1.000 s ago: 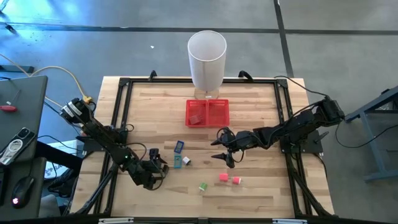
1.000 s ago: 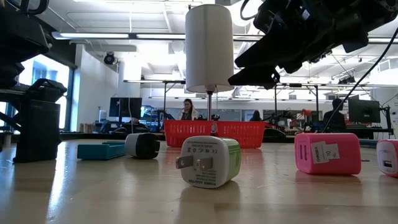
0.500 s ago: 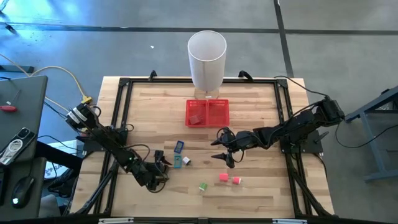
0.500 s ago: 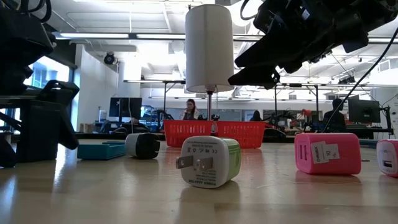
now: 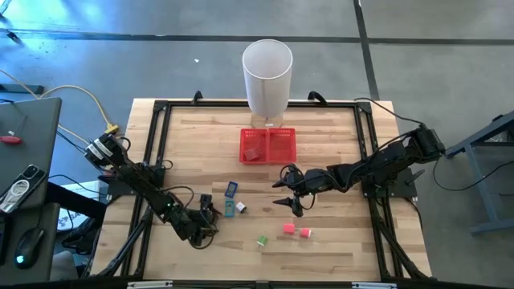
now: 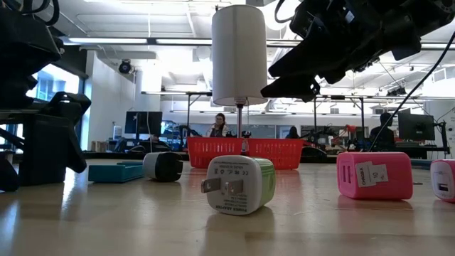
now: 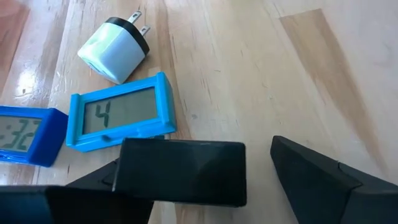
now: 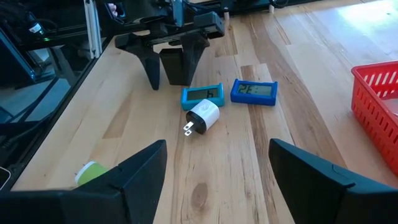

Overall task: Pick & Place Office items
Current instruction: Put the black digital clock into the right red bin

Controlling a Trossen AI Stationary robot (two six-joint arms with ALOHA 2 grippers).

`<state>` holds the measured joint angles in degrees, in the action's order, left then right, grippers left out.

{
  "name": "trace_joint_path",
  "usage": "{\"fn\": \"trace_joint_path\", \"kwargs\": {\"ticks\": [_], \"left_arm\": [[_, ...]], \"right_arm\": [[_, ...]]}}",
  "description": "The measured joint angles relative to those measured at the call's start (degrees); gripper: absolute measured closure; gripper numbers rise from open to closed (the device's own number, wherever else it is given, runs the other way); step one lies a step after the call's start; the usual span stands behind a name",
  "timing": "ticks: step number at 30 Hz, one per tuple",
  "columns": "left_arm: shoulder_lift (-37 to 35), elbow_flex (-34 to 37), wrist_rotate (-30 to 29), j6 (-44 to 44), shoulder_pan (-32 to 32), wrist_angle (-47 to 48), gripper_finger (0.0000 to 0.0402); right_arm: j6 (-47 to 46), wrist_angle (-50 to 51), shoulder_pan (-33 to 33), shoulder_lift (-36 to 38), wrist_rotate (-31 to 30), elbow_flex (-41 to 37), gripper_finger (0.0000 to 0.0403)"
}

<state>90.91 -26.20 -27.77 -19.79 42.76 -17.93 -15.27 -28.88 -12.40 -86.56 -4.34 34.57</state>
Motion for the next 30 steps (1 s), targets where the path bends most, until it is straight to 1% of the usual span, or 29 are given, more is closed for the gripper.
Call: {"fn": "trace_joint_path", "kwargs": {"ticks": [8, 12, 16, 20, 28, 30], "left_arm": [[0.04, 0.07, 0.60, 0.85, 0.02, 0.11, 0.0173], [0.04, 0.07, 2.37, 0.59, 0.02, 0.13, 0.0210], [0.02, 0.07, 2.68, 0.17, 0.02, 0.27, 0.0252], [0.02, 0.11, 2.51, -1.54, 0.02, 0.07, 0.0256], [-0.15, 0.28, 1.22, -2.81, -0.35, -4.26, 0.0256], [-0.49, 0.28, 1.20, -5.93, -1.09, -4.69, 0.0256]], "right_arm": [[-0.09, 0.00, 0.00, 0.01, 0.00, 0.01, 0.0133], [-0.12, 0.00, 0.00, 0.01, -0.11, 0.00, 0.0133], [-0.13, 0.00, 0.00, 0.02, -0.17, 0.00, 0.0133], [-0.39, 0.00, 0.00, 0.01, -0.17, 0.00, 0.0133], [-1.64, -0.77, -0.84, 0.00, -0.22, 0.00, 0.0133], [-1.64, -1.75, -1.49, 0.00, -0.20, 0.00, 0.0133]]}}
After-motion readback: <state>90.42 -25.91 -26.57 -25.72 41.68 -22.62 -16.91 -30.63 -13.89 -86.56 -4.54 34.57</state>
